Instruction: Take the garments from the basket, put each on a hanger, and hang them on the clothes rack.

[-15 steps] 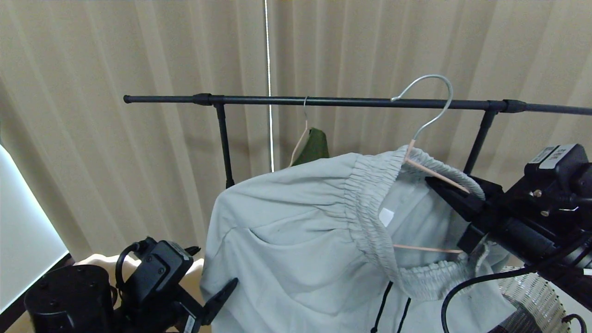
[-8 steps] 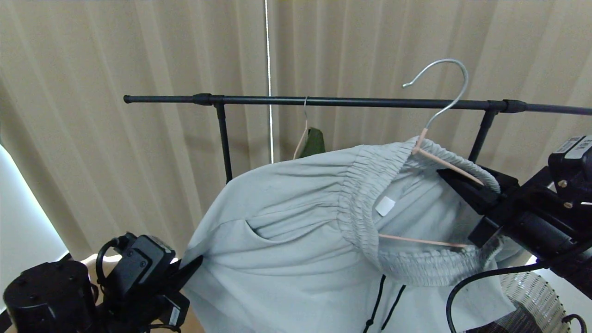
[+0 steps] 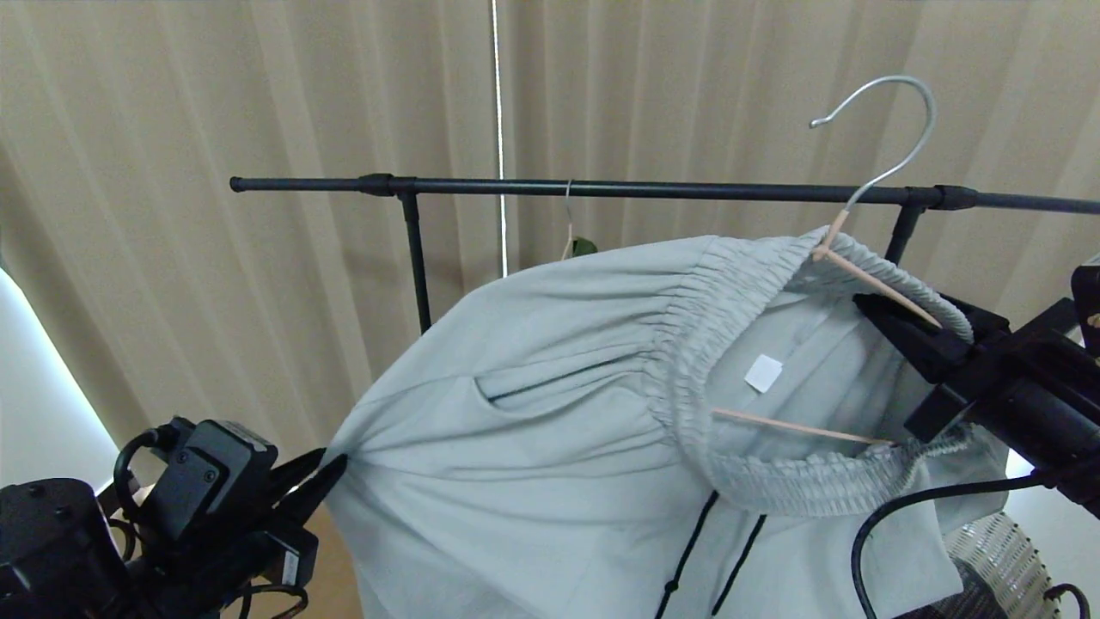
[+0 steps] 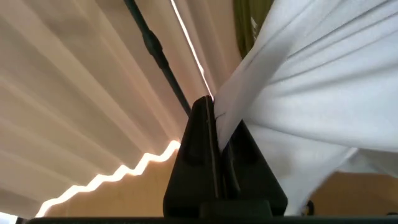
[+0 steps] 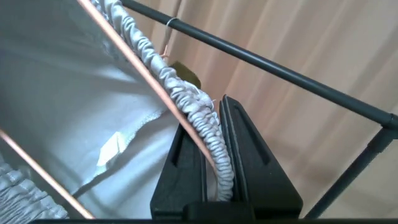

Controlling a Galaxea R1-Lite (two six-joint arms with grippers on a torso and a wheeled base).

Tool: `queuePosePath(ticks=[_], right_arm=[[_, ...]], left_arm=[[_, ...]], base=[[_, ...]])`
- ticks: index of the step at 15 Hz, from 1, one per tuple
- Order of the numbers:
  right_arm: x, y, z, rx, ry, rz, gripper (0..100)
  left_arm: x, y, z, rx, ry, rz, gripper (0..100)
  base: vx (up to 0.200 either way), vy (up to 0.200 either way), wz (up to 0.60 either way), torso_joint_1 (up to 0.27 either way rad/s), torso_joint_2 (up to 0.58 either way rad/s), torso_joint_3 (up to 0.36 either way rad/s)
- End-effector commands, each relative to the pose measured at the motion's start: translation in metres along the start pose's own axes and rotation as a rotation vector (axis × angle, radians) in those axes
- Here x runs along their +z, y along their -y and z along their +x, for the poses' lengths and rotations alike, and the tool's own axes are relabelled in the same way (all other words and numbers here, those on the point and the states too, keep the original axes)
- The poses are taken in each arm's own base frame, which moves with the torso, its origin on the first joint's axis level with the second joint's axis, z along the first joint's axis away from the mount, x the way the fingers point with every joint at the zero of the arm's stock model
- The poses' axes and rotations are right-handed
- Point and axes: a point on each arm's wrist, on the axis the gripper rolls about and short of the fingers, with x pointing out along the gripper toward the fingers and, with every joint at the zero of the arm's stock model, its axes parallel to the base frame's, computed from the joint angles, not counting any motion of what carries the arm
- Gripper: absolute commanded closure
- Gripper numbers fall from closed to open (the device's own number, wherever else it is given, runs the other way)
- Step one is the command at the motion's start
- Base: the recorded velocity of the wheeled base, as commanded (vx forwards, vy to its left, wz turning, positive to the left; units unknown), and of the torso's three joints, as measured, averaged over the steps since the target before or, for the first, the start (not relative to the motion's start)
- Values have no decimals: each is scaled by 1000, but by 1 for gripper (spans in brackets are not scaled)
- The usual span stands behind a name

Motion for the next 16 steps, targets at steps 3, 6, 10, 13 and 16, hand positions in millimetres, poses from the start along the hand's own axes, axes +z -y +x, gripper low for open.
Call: queuePosePath(ticks=[3,6,10,13,16], right_arm=[[-1,0,0,3,-4,-3,100],[-4,7,-2,-39,-22,-13,100],[6,45,-11,-245,-88,-103,100],[24,57,-26,-286,-220,-137,100],[55,61,-50,-310,-379,-134,100]], left_arm=[[3,-1,-2,2,26,2,0],[21,-8,-21,48,164,-14,0],[36,-27,-40,168,280,-45,0],[47,-34,-36,194,322,-87,0],[68,-38,-35,180,417,-163,0]], base=[[0,0,0,0,0,0],[0,0,0,0,0,0],[0,0,0,0,0,0],[0,0,0,0,0,0],[0,0,0,0,0,0]])
